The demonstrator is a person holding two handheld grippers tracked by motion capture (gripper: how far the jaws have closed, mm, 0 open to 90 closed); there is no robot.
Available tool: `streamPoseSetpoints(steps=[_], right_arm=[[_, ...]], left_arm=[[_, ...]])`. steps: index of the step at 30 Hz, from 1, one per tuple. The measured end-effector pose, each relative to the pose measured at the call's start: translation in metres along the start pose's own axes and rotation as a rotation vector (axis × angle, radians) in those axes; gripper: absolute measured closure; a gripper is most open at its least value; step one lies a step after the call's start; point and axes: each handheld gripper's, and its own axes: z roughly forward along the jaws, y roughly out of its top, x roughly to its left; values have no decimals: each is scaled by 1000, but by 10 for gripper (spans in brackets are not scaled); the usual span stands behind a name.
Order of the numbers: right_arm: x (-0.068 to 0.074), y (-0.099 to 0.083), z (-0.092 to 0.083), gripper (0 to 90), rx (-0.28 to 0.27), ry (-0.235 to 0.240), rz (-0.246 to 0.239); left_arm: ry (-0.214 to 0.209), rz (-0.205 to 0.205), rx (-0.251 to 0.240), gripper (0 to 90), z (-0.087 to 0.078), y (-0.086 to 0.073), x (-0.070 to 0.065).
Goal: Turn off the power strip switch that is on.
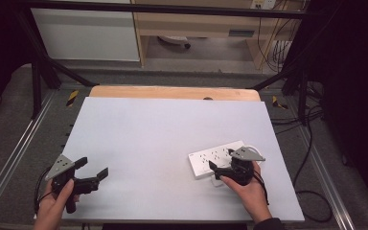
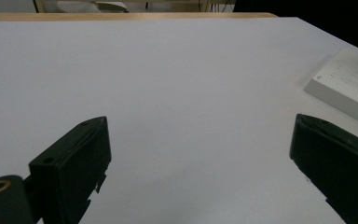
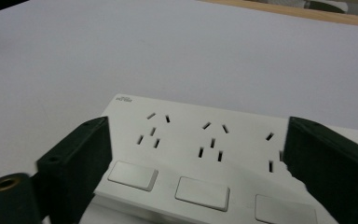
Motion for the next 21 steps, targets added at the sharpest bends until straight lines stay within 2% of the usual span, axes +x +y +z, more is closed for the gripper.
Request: streamPoseSetpoints(steps=[3, 7, 14, 21], right_arm=[[-1, 3, -1, 24, -3, 5, 5], [-5, 9, -8, 24, -32, 12, -20], [-17, 25, -35, 22, -129, 0, -23], [-32, 21, -61, 21, -188, -19, -31]], left_arm=[[-1, -2, 0, 51, 0, 0, 0], [-3, 0, 0, 51, 0, 0, 0], [-4, -5, -2, 51, -1, -1, -1], [-10, 4, 3, 51, -1, -1, -3]])
